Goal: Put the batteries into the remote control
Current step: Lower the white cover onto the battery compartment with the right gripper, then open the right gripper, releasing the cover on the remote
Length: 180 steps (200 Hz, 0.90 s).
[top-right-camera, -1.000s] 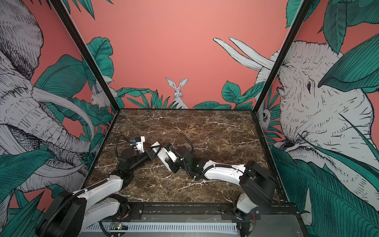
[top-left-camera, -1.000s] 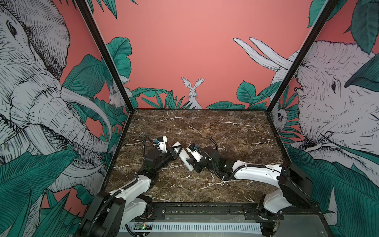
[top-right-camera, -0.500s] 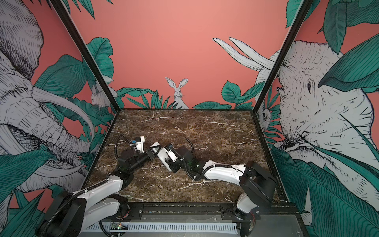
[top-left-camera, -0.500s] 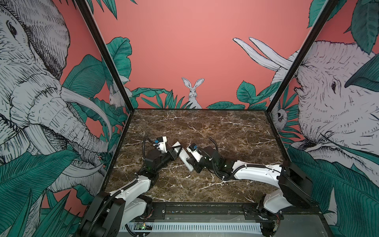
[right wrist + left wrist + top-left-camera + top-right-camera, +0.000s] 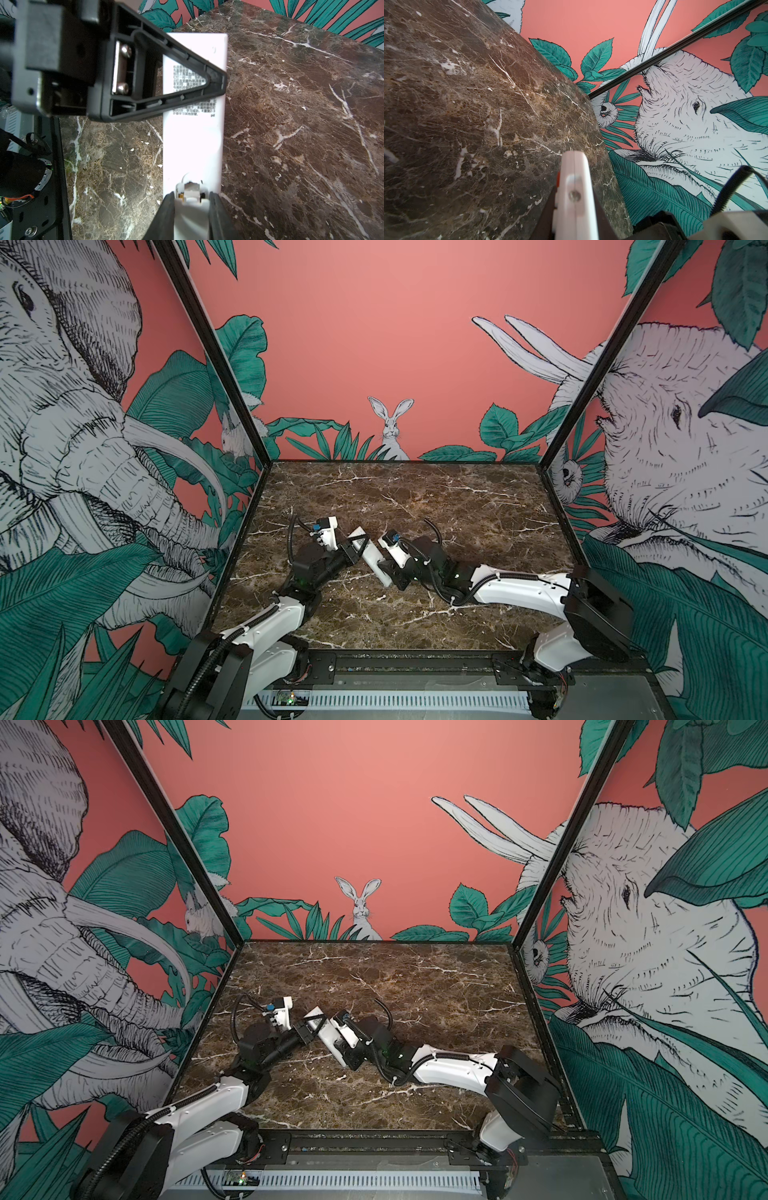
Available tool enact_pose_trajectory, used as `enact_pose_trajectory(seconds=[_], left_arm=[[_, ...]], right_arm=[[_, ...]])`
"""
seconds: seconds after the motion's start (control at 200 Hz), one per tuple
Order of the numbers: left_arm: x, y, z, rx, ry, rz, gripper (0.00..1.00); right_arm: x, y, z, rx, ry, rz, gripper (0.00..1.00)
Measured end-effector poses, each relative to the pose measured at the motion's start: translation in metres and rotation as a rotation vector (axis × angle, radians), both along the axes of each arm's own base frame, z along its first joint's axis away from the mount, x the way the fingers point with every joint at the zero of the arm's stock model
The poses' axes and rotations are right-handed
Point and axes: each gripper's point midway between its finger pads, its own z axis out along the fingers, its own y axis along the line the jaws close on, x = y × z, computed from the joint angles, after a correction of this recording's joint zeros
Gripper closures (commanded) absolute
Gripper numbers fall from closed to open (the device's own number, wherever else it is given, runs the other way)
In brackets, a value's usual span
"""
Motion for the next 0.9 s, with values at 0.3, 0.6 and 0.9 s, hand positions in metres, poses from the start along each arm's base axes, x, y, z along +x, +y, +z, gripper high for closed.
enact_pose_trajectory(seconds=[0.3,0.6,0.9], left_arm=[[-0.0002,-0.0005,0.0033,-0.012,-0.006,-0.002,1.00],[-0.0003,-0.0005,0.0040,-0.014,-0.007,-0.002,1.00],[-0.0004,-0.0005,0.0040,-0.016,-0.004,-0.002,1.00]], right_arm=[[-0.0008,0.0006,-0.0013,-0.001,0.005,0.004,0.66],[-0.0013,0.0009,-0.0019,0.001,0.011,0.005,0.58],[-0.0017,0.0011,-0.0019,0.003,0.015,0.005,0.46]])
